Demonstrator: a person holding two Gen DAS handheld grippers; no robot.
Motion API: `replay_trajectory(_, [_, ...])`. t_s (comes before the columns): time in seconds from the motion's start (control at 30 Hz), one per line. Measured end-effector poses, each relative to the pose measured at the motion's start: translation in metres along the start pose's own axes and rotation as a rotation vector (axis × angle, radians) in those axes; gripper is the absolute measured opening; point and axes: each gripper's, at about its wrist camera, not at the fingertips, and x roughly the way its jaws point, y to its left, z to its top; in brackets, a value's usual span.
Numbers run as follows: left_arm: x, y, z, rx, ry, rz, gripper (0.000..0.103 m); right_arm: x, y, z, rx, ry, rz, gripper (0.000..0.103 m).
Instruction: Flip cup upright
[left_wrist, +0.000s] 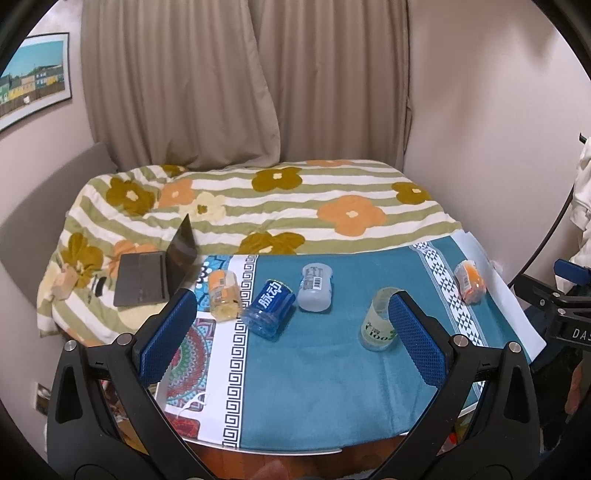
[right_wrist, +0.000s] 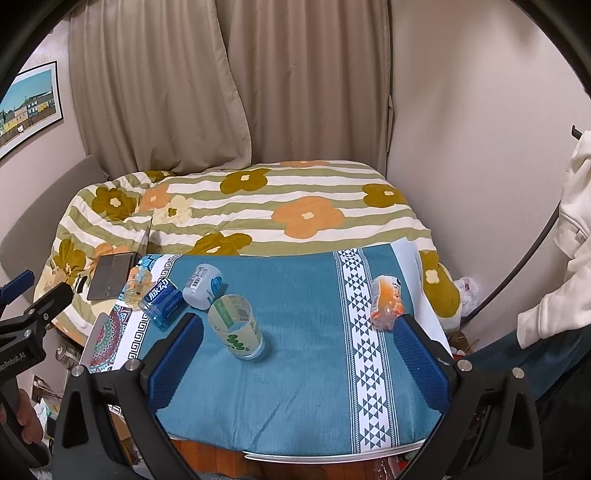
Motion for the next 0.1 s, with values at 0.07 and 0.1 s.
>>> replay_trajectory(0.07, [0.0017, 0.0009, 0.0000, 0.000, 0.002, 0.006, 0.103, 0.0006, 0.0005, 0.0008, -0.002, 0.000, 0.000, 0.103])
replay_trajectory(0.1, [0.0026, 0.0014, -0.0003, -0.003, 0.002, 0.006, 0.103, 0.0006, 0.0008, 0.0008, -0.003, 0.000, -0.001, 0.103])
